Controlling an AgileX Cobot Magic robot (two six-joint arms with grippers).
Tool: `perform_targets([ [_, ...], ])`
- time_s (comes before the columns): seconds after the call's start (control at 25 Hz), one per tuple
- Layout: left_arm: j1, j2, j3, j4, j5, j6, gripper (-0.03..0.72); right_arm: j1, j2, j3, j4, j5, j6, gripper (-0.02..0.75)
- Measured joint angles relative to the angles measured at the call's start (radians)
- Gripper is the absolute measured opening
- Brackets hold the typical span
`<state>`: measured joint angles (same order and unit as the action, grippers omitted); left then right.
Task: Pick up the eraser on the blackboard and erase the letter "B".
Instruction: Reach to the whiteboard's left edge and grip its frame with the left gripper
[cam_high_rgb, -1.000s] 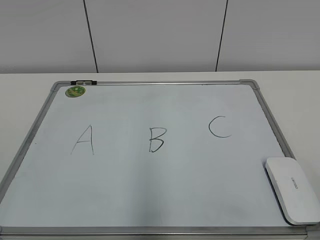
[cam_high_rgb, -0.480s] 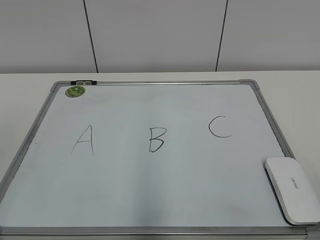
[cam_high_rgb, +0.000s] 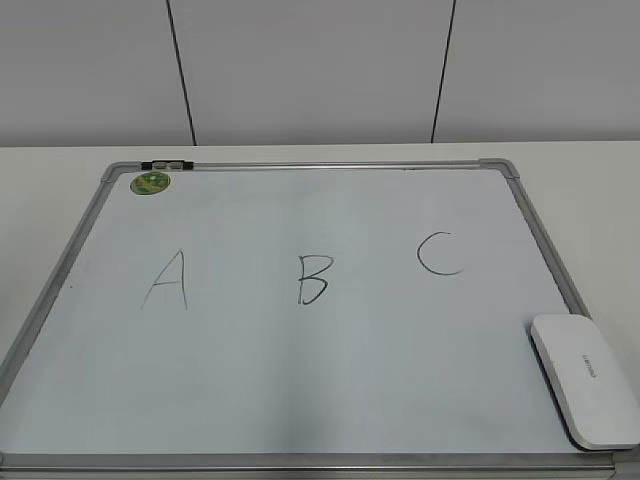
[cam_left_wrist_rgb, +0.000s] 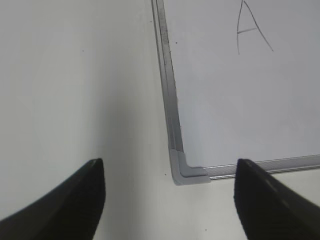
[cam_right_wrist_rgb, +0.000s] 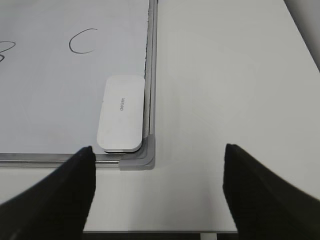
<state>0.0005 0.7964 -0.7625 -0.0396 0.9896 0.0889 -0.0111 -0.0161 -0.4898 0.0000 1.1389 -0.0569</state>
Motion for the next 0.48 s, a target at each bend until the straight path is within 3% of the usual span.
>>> perform_targets([
  [0.48, 0.0, 0.242, -0.106, -0.01, -0.02, 0.0, 0.59, 0.0, 0.0, 0.0, 0.0, 0.0, 0.0, 0.588],
])
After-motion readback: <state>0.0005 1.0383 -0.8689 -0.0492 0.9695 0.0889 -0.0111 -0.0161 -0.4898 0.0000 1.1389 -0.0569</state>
